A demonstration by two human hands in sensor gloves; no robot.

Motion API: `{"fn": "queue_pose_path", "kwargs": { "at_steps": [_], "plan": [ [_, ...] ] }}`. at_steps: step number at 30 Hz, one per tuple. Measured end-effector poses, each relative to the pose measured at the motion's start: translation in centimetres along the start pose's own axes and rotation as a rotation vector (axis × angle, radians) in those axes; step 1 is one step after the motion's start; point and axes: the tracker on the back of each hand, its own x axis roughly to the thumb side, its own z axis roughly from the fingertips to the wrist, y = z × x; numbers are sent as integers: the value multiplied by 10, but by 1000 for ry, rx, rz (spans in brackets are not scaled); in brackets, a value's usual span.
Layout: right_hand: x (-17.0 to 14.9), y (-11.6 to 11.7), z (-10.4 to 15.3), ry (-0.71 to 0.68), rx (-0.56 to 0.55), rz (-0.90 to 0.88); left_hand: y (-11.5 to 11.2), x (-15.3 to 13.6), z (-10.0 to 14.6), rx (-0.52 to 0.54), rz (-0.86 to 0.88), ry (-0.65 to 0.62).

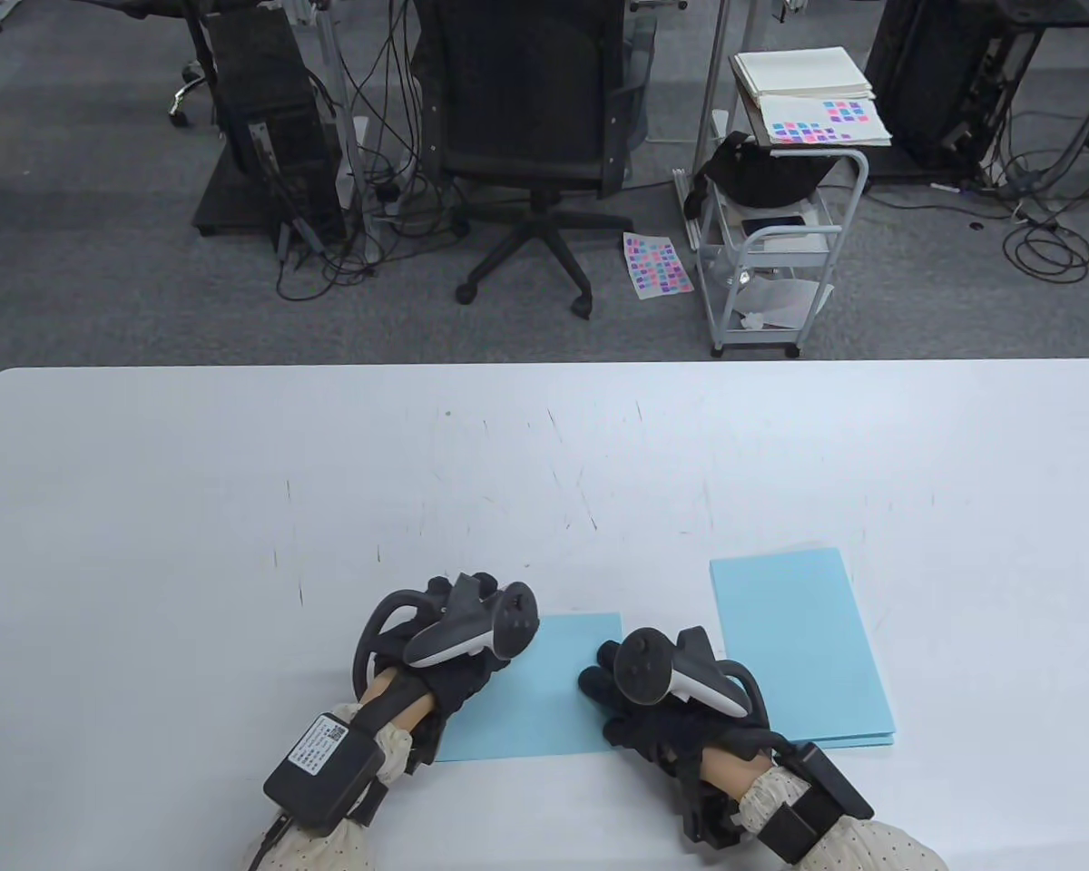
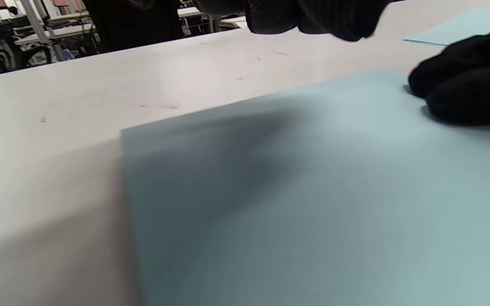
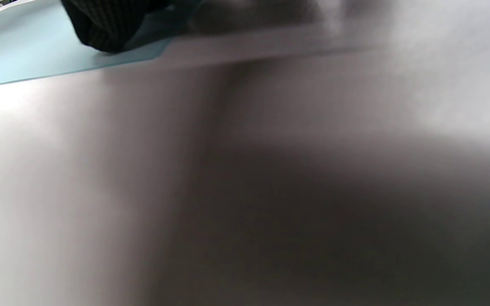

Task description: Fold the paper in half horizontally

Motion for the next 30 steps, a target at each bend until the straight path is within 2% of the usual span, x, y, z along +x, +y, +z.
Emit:
{"fn": "queue_pose_path", "kwargs": {
  "at_steps": [3,9,30],
  "plan": [
    [0,0,0,-4,-5,-2,-7,16,-11,-44,-1,-27],
    [1,0,-1,-8,-2,4,-17,31,-24,-91,-9,-26],
    [3,0,-4,-7,-6,4,-23,29,-26,-125,-2,-35]
  ]
}}
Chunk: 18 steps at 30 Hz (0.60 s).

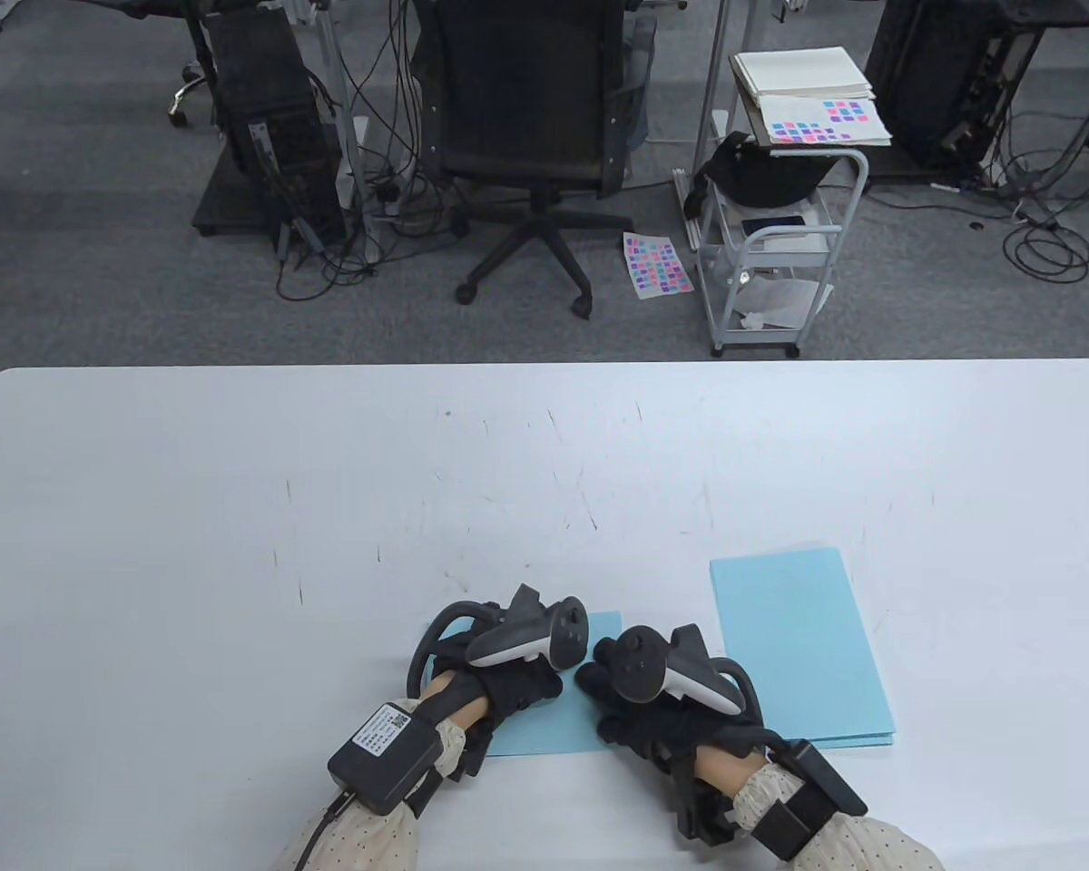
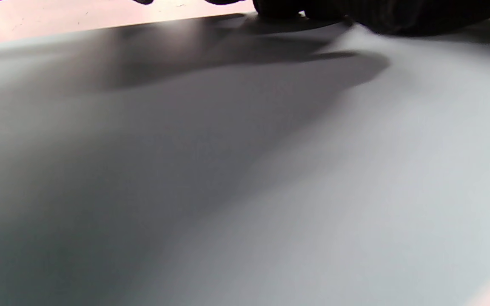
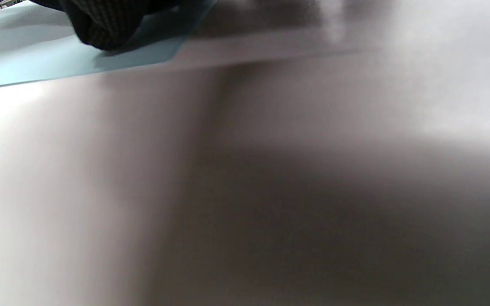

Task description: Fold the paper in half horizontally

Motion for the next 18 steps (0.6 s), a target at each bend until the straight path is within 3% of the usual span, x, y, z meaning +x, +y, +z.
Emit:
{"fn": "queue_pose_path", "kwargs": {
  "at_steps": [18],
  "plan": [
    [1,-1,1,17,-2,26,-11,-37,12,-7,24,69]
  ]
}}
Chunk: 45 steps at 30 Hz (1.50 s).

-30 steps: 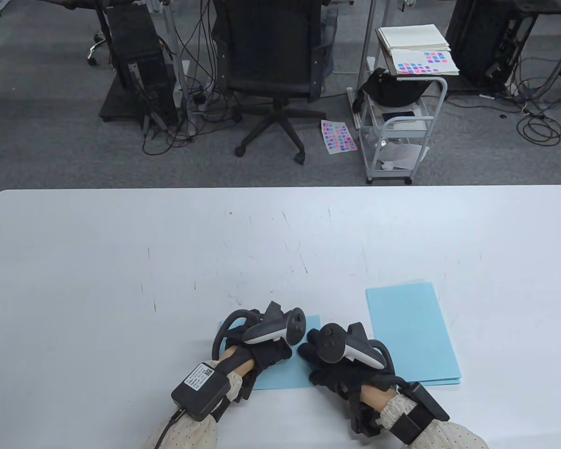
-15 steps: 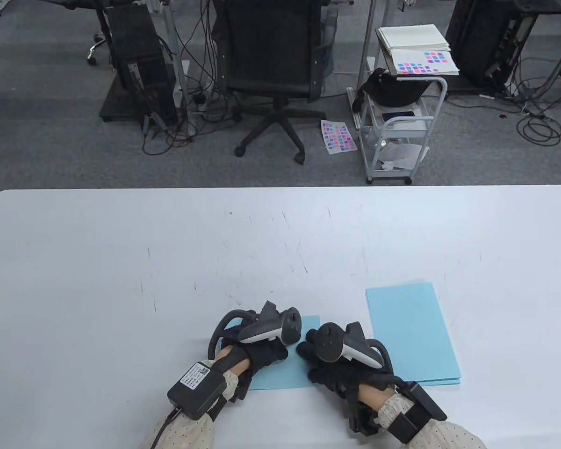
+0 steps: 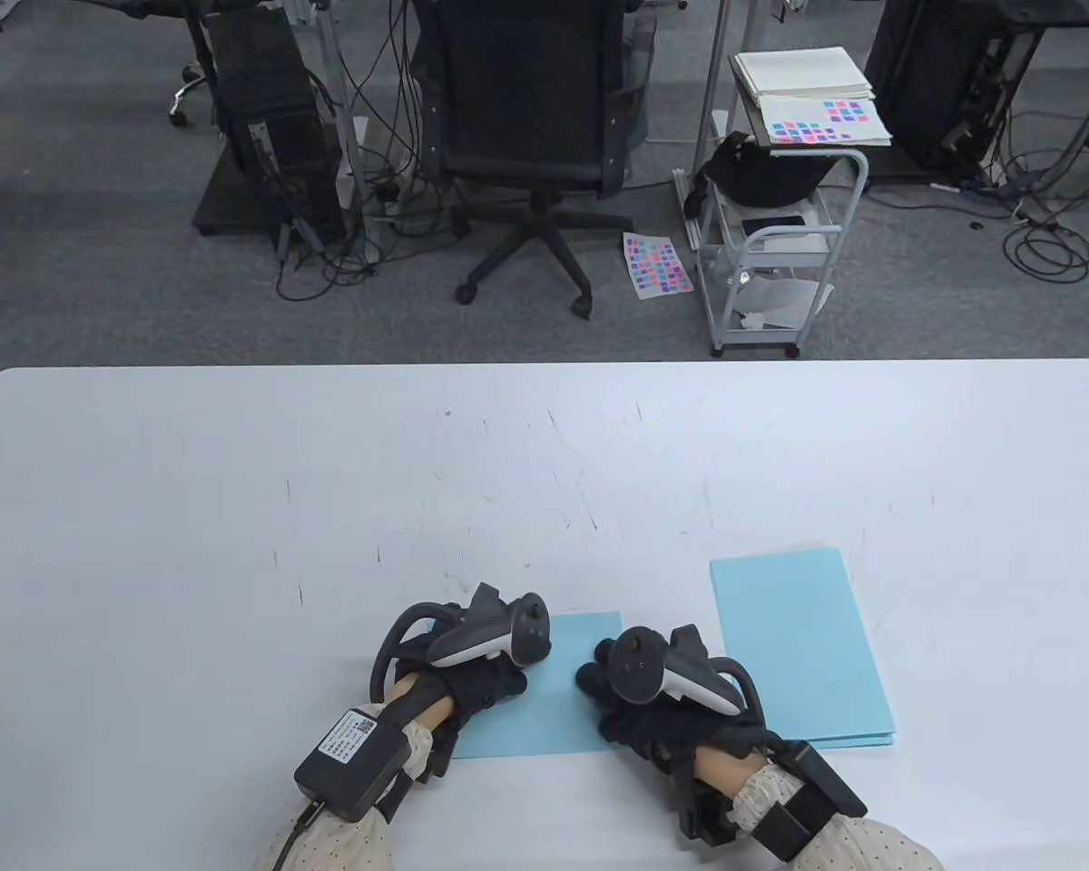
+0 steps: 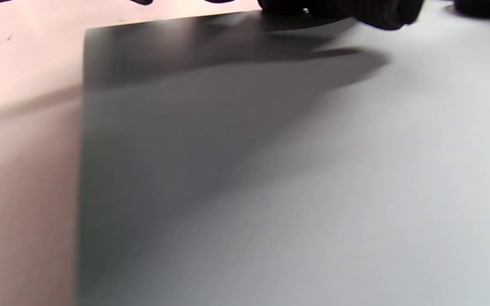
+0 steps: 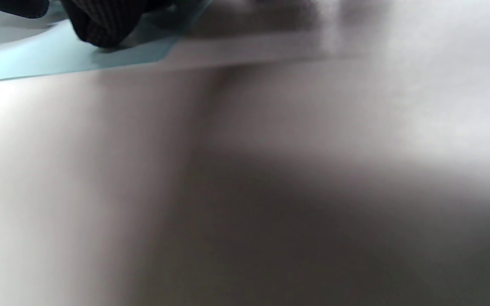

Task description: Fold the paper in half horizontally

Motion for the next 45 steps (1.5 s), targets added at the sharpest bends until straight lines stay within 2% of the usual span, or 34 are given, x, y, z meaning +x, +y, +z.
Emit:
{"fn": "queue_pose_path", "kwargs": {
  "at_steps": [36,45],
  "plan": [
    [0,0,1,4,3,1,-31,-86,20,-64,157,174],
    [0,0,1,5,8,4,-31,-86,23,-59,157,181]
  ]
}}
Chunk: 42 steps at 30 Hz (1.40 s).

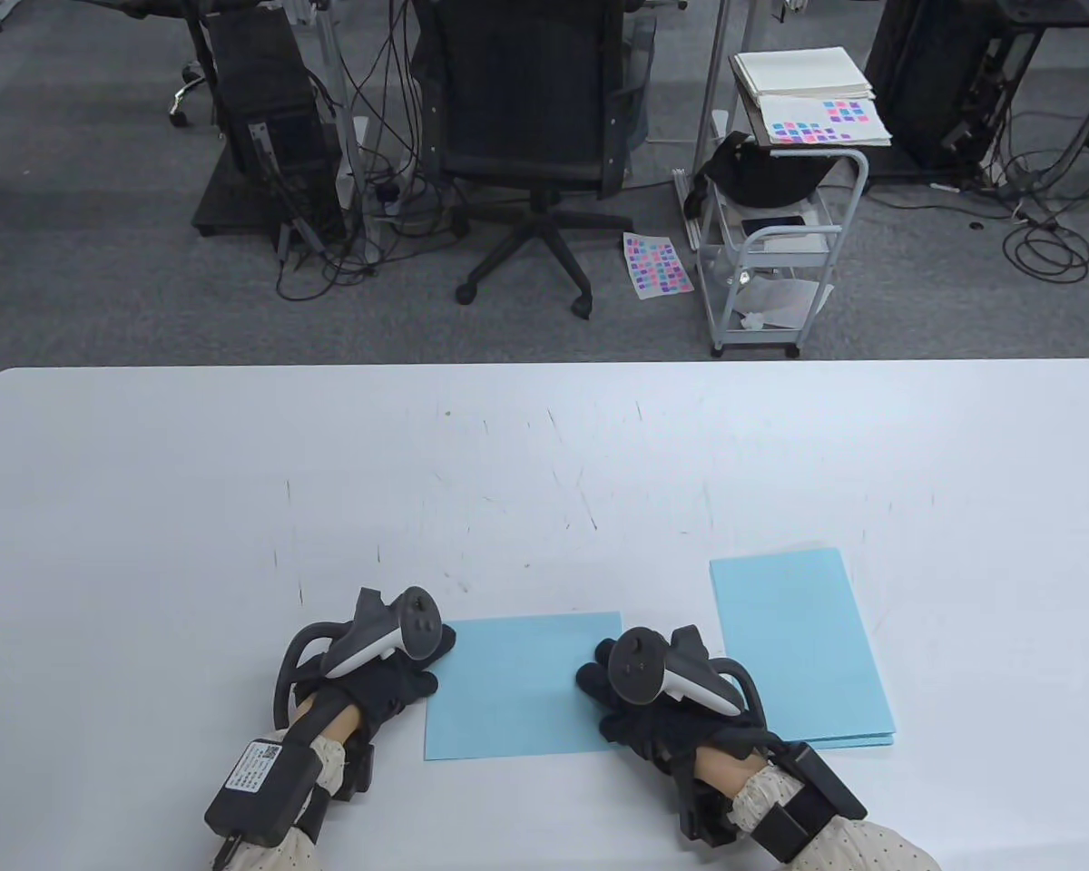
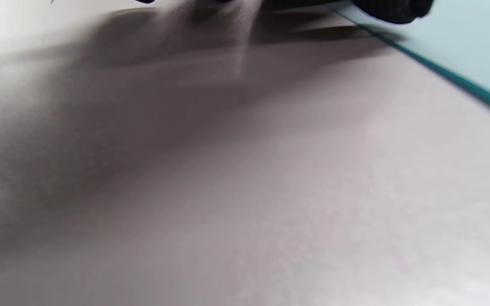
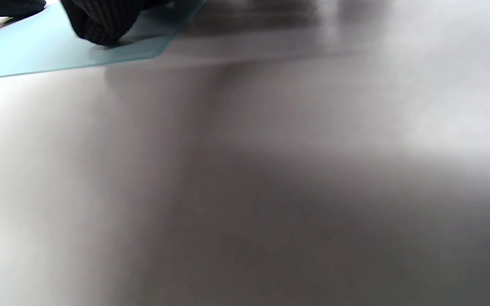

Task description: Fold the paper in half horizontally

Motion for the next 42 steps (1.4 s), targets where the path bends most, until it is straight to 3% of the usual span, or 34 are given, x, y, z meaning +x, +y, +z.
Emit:
{"fn": "queue_pose_path", "kwargs": {
  "at_steps": [3,15,31,37,42],
  "plan": [
    [0,-1,0,-5,5,-5,5,7,6,-11,-30,-11],
    [-1,-1,0,-6,-1,-10,31,19,41,247,9,-45],
    [-1,-1,0,-9,-8,-18,21,13,55,491,54,55],
    [3,-13,-4,1,34,-51,20,11,57,498,54,85],
    [17,-35,-11,9,3,-52,16,9,61,484,44,89]
  ]
}}
